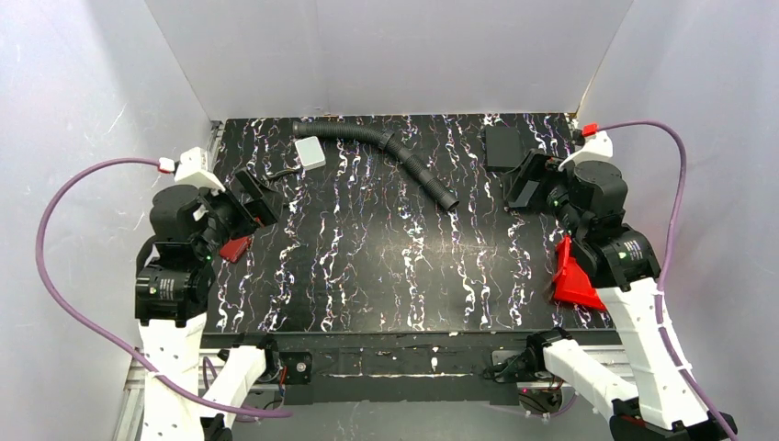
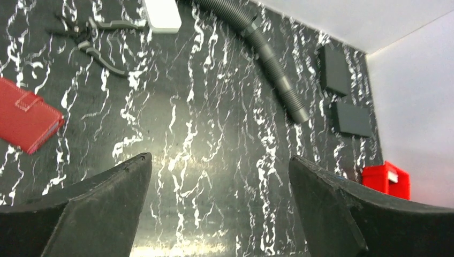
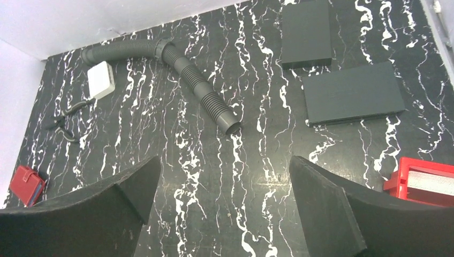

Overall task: Put the credit cards into the card holder
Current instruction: Move the card holder to the center of the board.

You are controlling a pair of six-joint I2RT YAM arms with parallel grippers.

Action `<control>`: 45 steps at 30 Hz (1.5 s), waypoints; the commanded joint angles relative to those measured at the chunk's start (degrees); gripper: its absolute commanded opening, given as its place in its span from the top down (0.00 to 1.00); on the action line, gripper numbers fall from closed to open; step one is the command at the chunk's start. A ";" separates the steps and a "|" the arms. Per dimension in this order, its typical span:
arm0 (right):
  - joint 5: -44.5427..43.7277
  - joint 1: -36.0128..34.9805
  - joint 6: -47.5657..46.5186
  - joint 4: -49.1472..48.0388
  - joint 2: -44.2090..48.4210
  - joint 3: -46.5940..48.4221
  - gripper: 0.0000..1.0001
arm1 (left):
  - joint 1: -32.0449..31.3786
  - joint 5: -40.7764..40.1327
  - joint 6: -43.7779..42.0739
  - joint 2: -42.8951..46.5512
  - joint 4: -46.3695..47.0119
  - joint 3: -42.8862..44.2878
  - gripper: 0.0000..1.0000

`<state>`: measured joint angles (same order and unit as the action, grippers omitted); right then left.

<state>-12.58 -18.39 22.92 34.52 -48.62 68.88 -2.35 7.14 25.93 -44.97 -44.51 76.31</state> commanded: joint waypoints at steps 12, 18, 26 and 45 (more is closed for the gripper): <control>32.99 0.13 -6.22 -9.11 -5.26 -9.33 0.00 | 4.57 -19.33 3.19 -8.77 -4.76 -18.18 0.01; 36.84 -1.04 -6.48 -8.69 -6.42 -9.69 0.00 | 10.99 -34.85 8.96 -13.88 -0.45 -22.65 0.01; 37.04 -5.12 -5.86 -6.09 -5.94 -7.04 0.00 | 19.92 -26.43 5.84 -34.19 12.70 -19.15 0.13; 34.54 -9.56 -8.13 -2.01 -4.74 -7.63 0.00 | 20.68 -3.36 6.52 -53.84 14.25 -17.43 0.39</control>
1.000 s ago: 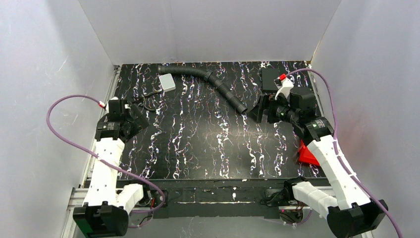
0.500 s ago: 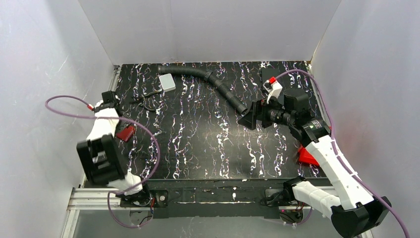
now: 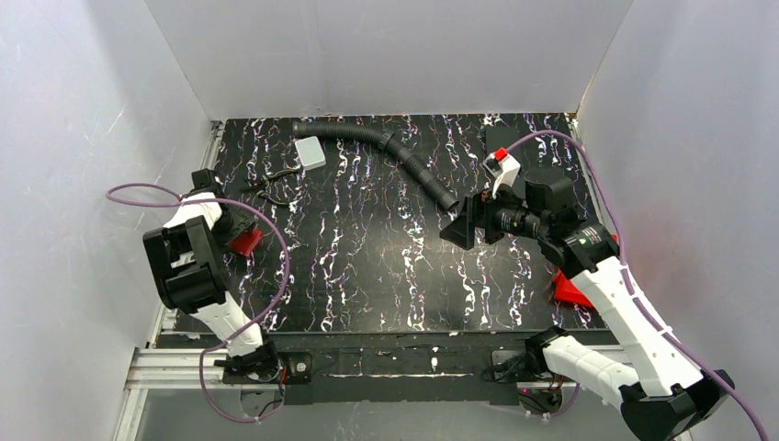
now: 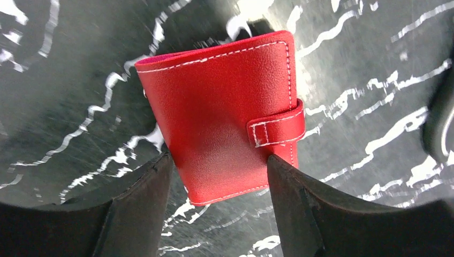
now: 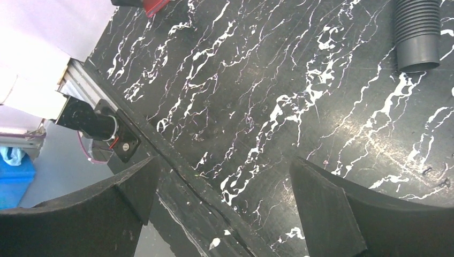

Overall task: Put the credit cards into the card holder
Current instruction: Move the card holder to the center of the board.

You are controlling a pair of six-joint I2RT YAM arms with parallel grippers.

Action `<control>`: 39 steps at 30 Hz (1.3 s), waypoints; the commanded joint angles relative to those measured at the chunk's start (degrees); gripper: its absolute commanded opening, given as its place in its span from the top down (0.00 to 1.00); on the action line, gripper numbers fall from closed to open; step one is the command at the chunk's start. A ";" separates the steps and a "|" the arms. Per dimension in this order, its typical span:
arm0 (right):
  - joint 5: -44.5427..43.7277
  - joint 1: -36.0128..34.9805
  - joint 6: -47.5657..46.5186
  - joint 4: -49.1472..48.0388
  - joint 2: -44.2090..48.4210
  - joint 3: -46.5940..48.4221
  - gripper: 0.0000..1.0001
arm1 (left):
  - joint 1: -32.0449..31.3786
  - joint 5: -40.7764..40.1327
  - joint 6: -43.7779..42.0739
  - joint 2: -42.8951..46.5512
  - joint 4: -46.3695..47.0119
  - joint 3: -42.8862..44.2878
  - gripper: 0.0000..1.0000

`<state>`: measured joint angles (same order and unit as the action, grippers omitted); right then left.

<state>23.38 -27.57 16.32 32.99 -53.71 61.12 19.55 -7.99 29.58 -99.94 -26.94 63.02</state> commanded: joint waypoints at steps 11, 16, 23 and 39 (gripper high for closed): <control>-1.27 -0.97 0.13 -2.48 -4.88 -6.39 0.00 | -31.11 20.64 13.27 16.00 2.35 -17.53 0.34; -3.46 -3.58 3.25 -4.88 -11.31 -8.25 0.00 | -36.70 24.05 11.97 22.70 0.77 -16.05 0.26; -13.78 -14.92 -0.90 -23.28 -20.72 -10.42 0.00 | -35.94 1.43 0.21 36.59 -19.59 -6.23 0.02; -32.11 -36.32 -37.17 -80.89 -59.38 -2.76 0.00 | -8.78 6.42 10.33 29.78 -20.33 -4.23 0.02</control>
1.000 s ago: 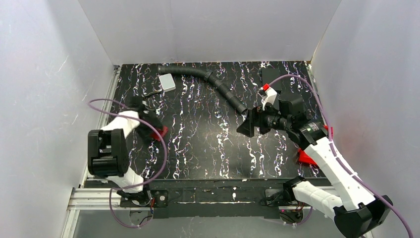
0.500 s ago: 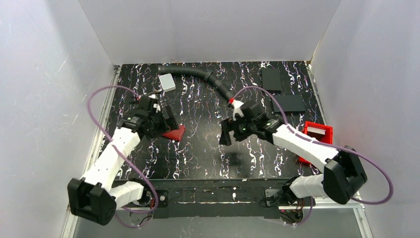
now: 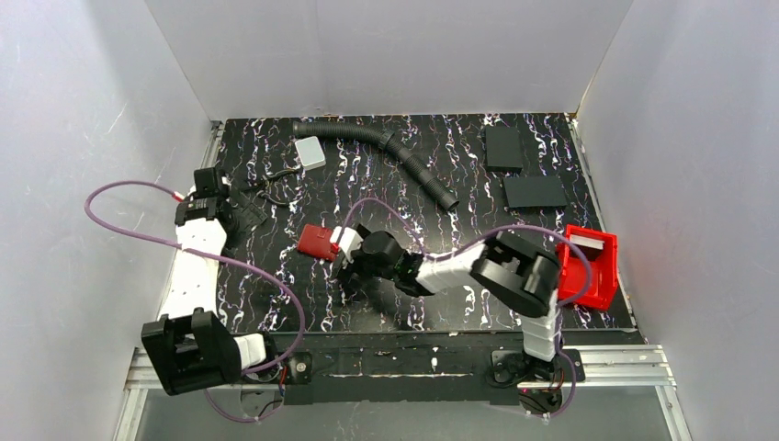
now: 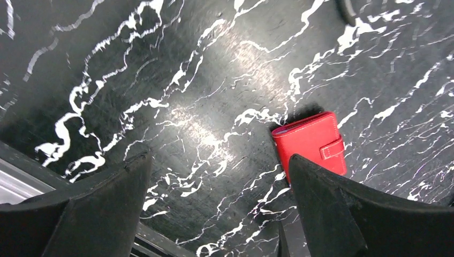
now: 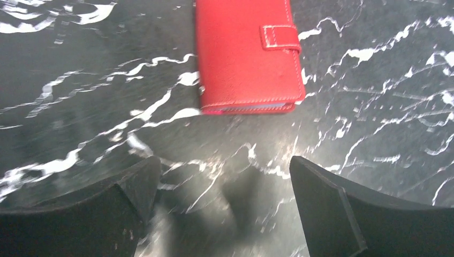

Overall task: Put the credit cards into the card holder
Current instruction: Move the card holder to the center of the board.

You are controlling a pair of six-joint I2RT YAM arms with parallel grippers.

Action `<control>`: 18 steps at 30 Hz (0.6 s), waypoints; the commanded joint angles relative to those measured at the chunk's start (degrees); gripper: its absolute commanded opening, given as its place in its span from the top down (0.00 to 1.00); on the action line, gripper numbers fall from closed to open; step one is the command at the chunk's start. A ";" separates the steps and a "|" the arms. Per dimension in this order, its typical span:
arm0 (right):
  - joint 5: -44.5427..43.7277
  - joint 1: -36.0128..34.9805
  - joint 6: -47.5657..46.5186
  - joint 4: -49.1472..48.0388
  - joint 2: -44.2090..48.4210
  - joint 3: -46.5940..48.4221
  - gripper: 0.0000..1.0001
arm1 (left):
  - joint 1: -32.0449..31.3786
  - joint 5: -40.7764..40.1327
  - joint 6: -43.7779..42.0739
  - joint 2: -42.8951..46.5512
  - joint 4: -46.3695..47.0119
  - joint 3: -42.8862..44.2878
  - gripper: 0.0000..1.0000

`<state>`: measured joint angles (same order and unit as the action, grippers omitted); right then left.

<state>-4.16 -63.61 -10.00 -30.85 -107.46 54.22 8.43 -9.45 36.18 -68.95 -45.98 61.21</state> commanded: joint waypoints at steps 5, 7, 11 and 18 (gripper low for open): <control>-2.61 -0.28 -12.71 -13.29 -11.40 12.03 0.00 | 2.37 9.11 2.73 -0.56 4.15 -6.12 0.02; -2.35 -0.28 -13.13 -10.72 -12.42 14.29 0.00 | 2.34 9.45 -0.09 -1.19 5.31 -7.11 0.02; -1.75 -0.29 -13.32 -6.17 -15.11 18.27 0.00 | 2.30 13.40 -2.94 -0.88 5.03 -6.30 0.02; -2.04 -0.28 -4.89 2.94 -20.72 26.35 0.05 | 2.29 15.29 -4.99 3.68 6.98 -8.39 0.02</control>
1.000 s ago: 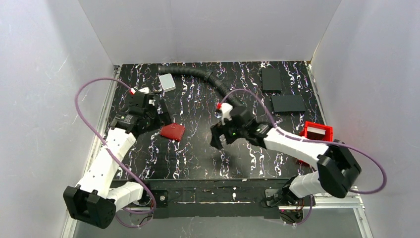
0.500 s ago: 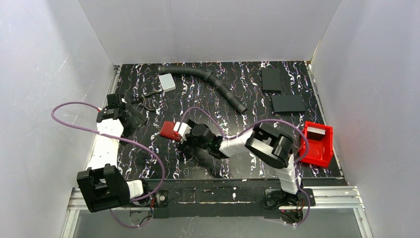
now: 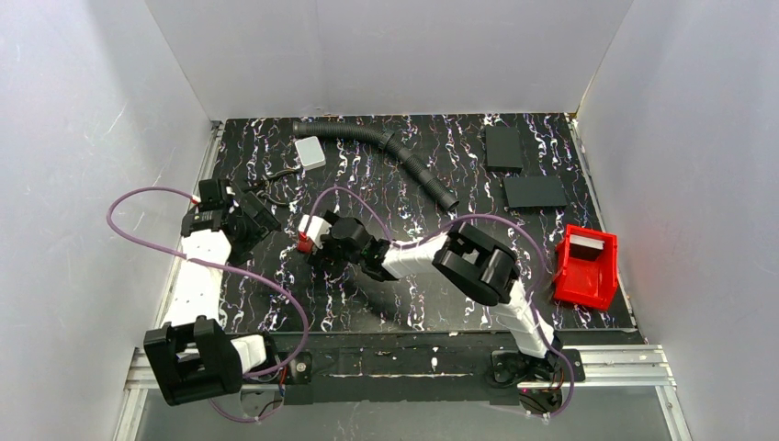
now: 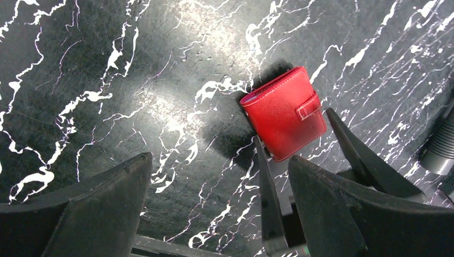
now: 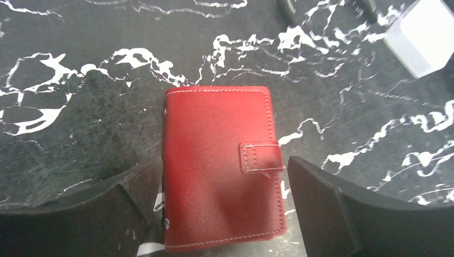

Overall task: Put the credit cards into the card holder
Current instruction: Move the card holder to the center of the board.

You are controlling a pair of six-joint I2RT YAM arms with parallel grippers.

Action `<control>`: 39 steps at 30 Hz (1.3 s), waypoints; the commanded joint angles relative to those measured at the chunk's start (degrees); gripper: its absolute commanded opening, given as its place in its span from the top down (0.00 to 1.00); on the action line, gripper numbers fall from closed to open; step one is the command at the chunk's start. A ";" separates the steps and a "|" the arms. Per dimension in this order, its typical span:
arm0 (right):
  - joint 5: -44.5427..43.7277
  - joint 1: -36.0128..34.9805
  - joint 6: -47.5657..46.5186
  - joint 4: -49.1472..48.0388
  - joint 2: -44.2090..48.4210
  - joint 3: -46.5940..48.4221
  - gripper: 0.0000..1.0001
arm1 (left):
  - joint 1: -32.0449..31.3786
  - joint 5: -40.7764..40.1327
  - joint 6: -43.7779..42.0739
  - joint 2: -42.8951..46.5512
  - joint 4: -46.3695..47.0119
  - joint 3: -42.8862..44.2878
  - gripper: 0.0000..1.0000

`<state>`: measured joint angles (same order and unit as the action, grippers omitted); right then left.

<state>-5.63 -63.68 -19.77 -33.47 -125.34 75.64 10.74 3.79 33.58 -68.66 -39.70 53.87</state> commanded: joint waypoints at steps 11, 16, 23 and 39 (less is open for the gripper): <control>-9.07 -0.22 25.45 10.31 4.99 -5.38 0.64 | -2.28 5.05 -4.51 2.52 2.48 -1.89 0.02; -7.79 -0.22 40.73 14.02 13.74 -13.04 0.65 | -6.33 15.99 -5.87 -0.35 6.47 -3.51 0.02; -4.49 2.64 54.19 19.71 23.39 -16.05 0.67 | -9.25 23.35 -3.32 0.71 6.76 -6.51 0.02; 10.73 27.44 49.70 29.70 36.21 -26.56 0.41 | -12.35 27.19 -1.14 10.24 3.06 -11.37 0.02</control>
<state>4.75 -38.13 44.03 -15.97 -93.95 43.72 0.43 28.95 33.04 -58.15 -34.59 42.57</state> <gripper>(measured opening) 0.549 0.982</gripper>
